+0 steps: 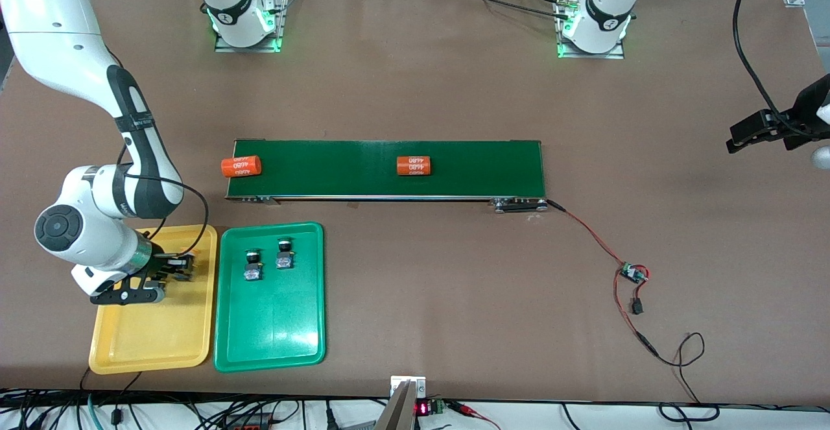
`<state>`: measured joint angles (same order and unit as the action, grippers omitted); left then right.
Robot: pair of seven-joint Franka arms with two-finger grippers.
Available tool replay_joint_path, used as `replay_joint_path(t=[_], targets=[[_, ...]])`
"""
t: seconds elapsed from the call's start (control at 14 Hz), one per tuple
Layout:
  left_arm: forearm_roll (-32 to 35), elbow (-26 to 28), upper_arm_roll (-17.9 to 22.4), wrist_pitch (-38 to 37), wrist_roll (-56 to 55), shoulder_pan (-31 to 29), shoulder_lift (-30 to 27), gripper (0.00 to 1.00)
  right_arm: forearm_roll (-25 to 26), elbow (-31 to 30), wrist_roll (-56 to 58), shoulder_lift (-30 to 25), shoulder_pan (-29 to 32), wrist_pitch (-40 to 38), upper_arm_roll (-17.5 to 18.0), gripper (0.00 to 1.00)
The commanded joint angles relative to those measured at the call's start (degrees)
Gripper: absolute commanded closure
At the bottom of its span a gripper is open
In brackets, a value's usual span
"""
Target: Sort buttons by color to trays
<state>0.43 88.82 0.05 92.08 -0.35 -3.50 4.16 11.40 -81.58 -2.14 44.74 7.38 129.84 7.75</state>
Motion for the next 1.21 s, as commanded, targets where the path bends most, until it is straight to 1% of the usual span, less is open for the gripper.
replay_joint_path(t=[0.0,0.07,0.14,0.21,0.36,0.43,0.5,0.71,0.86,1.0,1.07,1.14], targets=[[-0.79,1.45,-0.14,0.73,0.79,-0.37,-1.35,0.00,-0.24,1.43,0.12,0.61,0.09,-0.11,0.34,0.29],[-0.87,1.45,-0.14,0.82,0.79,-0.37,-1.35,0.00,-0.07,1.43,-0.06,0.61,0.09,-0.11,0.34,0.27],[-0.87,1.45,-0.14,0.73,0.79,-0.37,-1.35,0.00,-0.07,1.43,-0.23,0.61,0.18,-0.11,0.34,0.16],[-0.87,1.45,-0.14,0.73,0.79,-0.45,-1.35,0.00,-0.33,1.43,-0.15,0.61,0.27,-0.11,0.34,0.00],[-0.87,1.45,-0.14,0.73,0.79,-0.46,-1.35,0.00,-0.42,1.43,0.47,-0.27,0.36,-0.90,0.34,0.00],[-0.87,1.45,-0.14,0.73,0.70,-0.37,-1.35,0.00,-0.50,1.52,0.47,-1.40,0.27,-2.64,0.34,0.00],[-1.05,1.45,-0.05,0.73,0.61,-0.45,-1.35,0.00,-0.68,1.52,0.21,-3.59,0.36,-6.40,0.42,0.00],[-1.05,1.45,-0.05,0.56,0.61,-0.46,-1.44,0.00,-4.10,2.91,0.55,-10.71,0.27,-20.72,0.78,0.00],[-1.05,1.45,-0.05,0.56,0.61,-0.46,-1.35,0.00,-6.56,2.92,0.38,-17.81,0.27,-29.69,0.78,0.00],[-1.05,1.45,0.04,0.38,0.52,-0.46,-1.35,0.00,-7.44,1.87,-0.15,-24.67,0.18,-40.76,0.86,0.00],[-1.05,1.45,0.04,0.38,0.52,-0.46,-1.35,0.00,-8.75,-0.05,-0.15,-28.53,0.01,-43.50,0.78,0.00],[-1.05,1.45,0.04,0.47,0.52,-0.46,-1.35,0.00,-8.94,-2.85,-0.15,-32.66,0.01,-44.23,0.86,0.00]])
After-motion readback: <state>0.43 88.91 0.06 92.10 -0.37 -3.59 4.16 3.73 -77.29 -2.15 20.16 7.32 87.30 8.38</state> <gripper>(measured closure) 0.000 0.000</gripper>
